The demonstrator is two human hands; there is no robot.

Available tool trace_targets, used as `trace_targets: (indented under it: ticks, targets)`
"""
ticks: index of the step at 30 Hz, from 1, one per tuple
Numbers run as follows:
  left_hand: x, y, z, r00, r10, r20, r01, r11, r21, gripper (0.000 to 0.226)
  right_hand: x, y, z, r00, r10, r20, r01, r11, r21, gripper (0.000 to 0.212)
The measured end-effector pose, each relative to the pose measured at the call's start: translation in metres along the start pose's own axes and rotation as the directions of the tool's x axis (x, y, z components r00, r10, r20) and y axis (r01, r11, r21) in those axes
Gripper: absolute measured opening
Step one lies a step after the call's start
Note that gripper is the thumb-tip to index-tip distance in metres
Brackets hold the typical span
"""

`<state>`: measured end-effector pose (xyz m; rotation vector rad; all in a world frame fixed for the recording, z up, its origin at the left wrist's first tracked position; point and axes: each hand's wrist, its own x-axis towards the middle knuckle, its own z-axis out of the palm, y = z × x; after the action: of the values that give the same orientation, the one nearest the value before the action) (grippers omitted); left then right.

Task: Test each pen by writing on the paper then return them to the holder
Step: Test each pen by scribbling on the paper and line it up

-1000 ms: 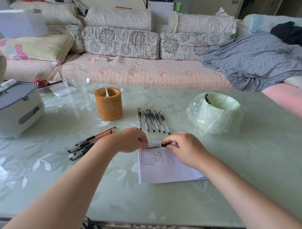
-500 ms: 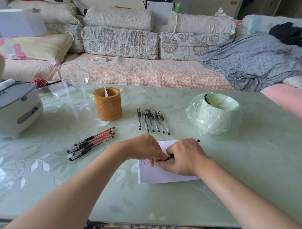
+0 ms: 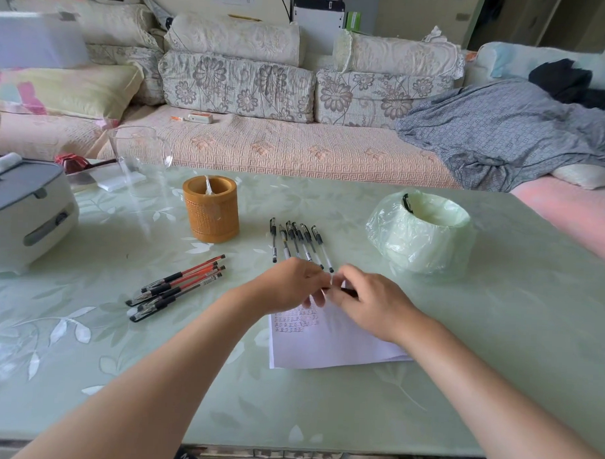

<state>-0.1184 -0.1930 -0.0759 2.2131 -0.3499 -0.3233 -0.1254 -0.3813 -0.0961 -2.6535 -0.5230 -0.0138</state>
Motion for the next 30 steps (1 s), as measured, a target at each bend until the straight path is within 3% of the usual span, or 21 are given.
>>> trace_targets:
  ticks: [2,6,8,11,15,17,20,24,27,30]
  targets:
    - [0.007,-0.006,0.000,0.997,-0.035,-0.075,0.038,0.998,0.051,0.033,0.005,0.006,-0.004,0.998,-0.008,-0.060,0.013,0.997,0.073,0.006]
    - [0.011,-0.022,0.002,0.995,0.085,-0.061,-0.050,0.897,0.439,0.019,0.016,0.019,-0.023,0.965,0.051,-0.256,0.009,0.973,0.229,0.035]
    - [0.013,-0.027,0.007,0.992,0.123,-0.003,-0.101,0.825,0.556,0.033,0.022,0.021,-0.041,0.917,0.075,-0.392,0.042,0.958,0.282,0.035]
    - [0.017,-0.028,0.012,0.992,0.127,0.002,-0.105,0.812,0.574,0.042,0.037,0.027,-0.076,0.813,0.123,-0.569,0.067,0.951,0.302,0.027]
    - [0.021,-0.029,0.016,0.991,0.130,-0.008,-0.102,0.811,0.577,0.044,0.059,0.038,-0.118,0.730,0.108,-0.675,0.074,0.969,0.235,0.027]
    - [0.023,-0.030,0.016,0.992,0.126,-0.003,-0.101,0.807,0.583,0.045,0.067,0.046,-0.131,0.737,0.052,-0.674,0.015,0.996,0.093,0.026]
    - [0.024,-0.031,0.015,0.992,0.129,0.002,-0.106,0.801,0.590,0.047,0.077,0.064,-0.135,0.818,0.038,-0.573,-0.106,0.991,-0.085,0.026]
    - [0.024,-0.031,0.017,0.991,0.133,0.007,-0.110,0.791,0.602,0.049,0.085,0.085,-0.120,0.917,0.150,-0.368,-0.238,0.949,-0.205,0.026]
    - [0.024,-0.032,0.017,0.991,0.135,0.011,-0.114,0.788,0.605,0.050,0.089,0.085,-0.116,0.920,0.243,-0.309,-0.321,0.918,-0.234,0.029]
    - [0.024,-0.032,0.016,0.990,0.136,0.021,-0.121,0.783,0.610,0.051,0.094,0.075,-0.116,0.914,0.194,-0.356,-0.302,0.912,-0.278,0.038]
